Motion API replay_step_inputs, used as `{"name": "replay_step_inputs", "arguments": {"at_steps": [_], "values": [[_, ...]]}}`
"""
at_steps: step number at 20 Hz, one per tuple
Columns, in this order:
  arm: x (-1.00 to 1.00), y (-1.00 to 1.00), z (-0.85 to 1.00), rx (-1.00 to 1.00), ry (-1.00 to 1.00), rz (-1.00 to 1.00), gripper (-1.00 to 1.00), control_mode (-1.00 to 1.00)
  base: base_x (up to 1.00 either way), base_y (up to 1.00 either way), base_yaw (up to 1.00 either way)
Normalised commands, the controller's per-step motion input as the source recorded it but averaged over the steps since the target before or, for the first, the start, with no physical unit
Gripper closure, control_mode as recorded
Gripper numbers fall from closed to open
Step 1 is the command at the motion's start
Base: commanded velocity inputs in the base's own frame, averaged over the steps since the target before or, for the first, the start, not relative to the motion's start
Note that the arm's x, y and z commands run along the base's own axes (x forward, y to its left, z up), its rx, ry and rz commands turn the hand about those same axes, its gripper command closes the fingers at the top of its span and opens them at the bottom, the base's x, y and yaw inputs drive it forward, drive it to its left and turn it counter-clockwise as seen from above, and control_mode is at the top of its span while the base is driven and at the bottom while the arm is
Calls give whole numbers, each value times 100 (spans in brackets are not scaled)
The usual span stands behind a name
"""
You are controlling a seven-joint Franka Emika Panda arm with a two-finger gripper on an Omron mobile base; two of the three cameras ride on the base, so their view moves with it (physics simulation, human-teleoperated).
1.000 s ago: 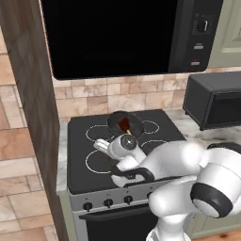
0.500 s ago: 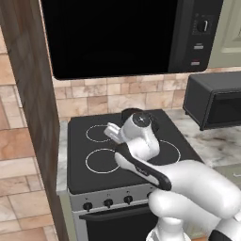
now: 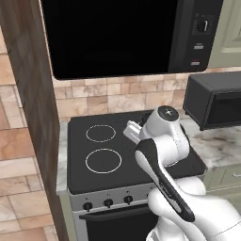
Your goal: Pick up the pan with the steak in it and place it on the dining table. Then place the steak on the plate.
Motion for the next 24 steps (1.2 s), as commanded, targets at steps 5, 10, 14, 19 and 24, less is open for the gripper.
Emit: {"name": "replay_step_inputs", "arguments": {"at_steps": [5, 10, 14, 19, 24], "values": [[-100, -33, 39, -6, 0, 3, 100, -100, 0, 0, 0], [-99, -12, 27, -11, 0, 15, 100, -100, 0, 0, 0], [-79, -5, 6, -13, 0, 23, 100, -100, 0, 0, 0], [-58, -9, 0, -5, 0, 24, 100, -100, 0, 0, 0], [-3, 0, 0, 0, 0, 0, 100, -100, 0, 0, 0]]}}
